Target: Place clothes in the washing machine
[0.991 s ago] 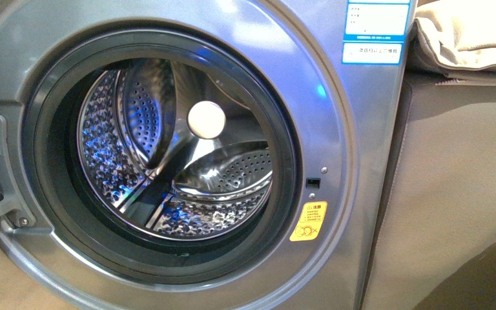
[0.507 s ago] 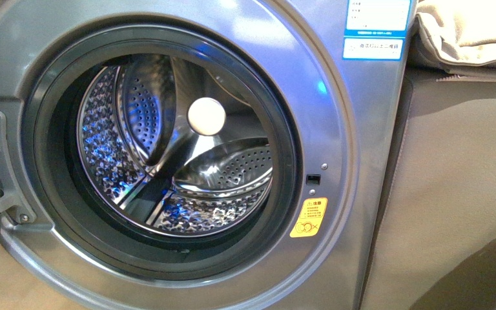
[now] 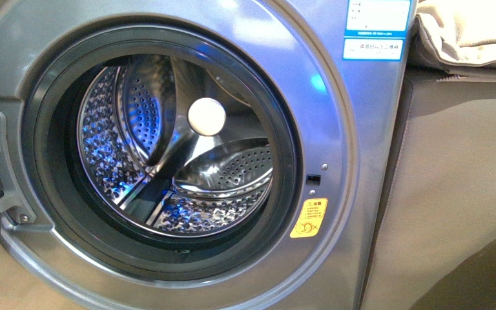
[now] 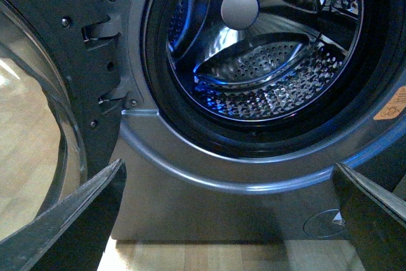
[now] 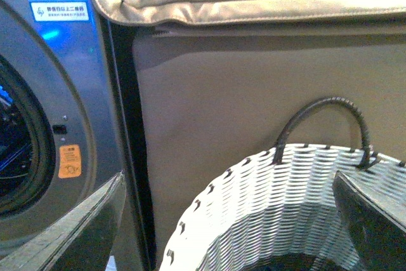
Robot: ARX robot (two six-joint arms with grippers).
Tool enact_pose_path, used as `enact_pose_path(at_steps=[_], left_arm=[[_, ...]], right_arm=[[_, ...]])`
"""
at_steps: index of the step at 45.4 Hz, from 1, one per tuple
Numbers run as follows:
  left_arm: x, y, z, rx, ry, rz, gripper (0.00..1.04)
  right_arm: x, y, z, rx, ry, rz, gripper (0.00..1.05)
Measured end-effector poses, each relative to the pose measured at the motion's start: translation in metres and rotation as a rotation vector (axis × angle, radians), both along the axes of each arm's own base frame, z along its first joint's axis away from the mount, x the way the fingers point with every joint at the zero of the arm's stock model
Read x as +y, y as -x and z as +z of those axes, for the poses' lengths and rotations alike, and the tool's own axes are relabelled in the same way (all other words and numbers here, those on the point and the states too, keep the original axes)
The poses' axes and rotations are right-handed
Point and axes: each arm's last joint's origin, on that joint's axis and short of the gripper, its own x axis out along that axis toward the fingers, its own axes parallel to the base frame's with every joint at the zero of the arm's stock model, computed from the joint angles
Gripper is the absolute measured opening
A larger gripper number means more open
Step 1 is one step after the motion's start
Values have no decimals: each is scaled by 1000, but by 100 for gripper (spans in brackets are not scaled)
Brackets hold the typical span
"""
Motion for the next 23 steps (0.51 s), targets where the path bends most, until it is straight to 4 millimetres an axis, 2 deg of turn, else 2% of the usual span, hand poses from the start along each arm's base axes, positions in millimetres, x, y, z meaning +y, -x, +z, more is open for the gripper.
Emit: enact_pose_path(at_steps=[10,15,23], left_arm=[[0,0,0,0,0,0,98],[0,0,0,0,0,0,98],[0,0,0,0,0,0,98]], right_arm=[[-25,-7,22,-20,59,-55,97],[-48,-18,28,11,41,-104,97],[-86,-37,16,140,-102,-162,97]])
